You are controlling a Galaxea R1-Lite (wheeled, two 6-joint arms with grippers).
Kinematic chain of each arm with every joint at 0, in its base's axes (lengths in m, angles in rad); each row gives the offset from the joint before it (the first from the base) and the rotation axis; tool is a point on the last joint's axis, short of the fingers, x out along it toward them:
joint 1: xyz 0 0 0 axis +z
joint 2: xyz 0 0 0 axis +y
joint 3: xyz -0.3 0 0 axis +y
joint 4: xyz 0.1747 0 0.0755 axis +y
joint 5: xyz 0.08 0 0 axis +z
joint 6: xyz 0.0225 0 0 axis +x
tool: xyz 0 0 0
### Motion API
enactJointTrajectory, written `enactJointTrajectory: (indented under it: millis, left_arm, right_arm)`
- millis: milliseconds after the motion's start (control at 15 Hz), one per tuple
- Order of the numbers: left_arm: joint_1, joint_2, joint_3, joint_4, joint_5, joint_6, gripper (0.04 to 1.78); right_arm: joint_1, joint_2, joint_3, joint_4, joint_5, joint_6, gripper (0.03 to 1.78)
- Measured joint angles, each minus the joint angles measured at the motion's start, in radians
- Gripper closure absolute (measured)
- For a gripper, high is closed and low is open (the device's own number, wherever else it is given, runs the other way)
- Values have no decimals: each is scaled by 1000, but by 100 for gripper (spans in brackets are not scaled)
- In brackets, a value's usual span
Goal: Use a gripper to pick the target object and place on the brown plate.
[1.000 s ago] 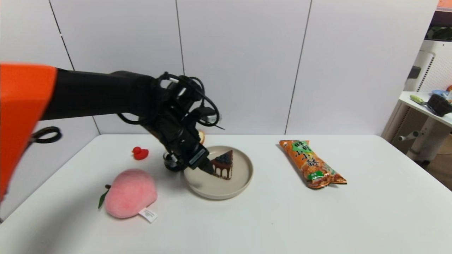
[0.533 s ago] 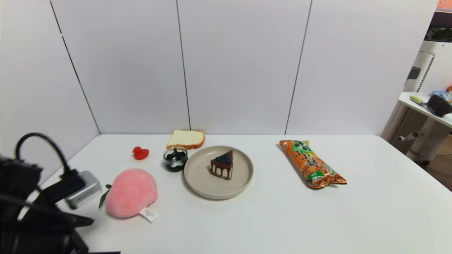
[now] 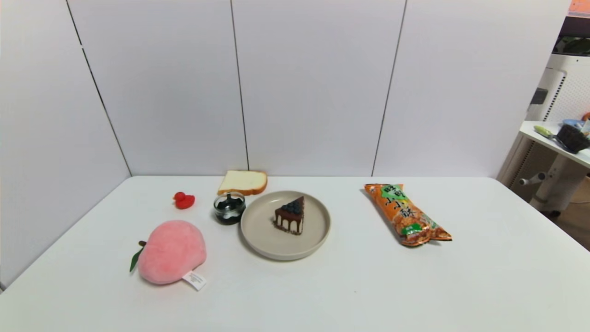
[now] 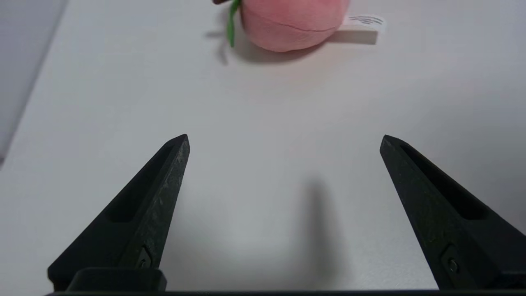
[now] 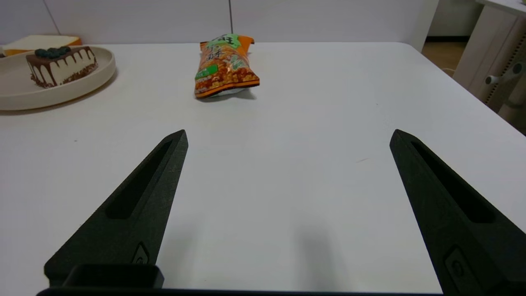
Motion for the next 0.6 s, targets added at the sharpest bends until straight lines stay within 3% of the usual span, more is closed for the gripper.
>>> enactJointTrajectory:
  millis: [267,600]
  left_arm:
    - [34,-267,32,18,24,-21,13]
    - [43,-356,37,19,69,-195,13]
  right_arm:
    - [0,0,0,0,0,0,11]
    - [0,0,0,0,-1,6,11]
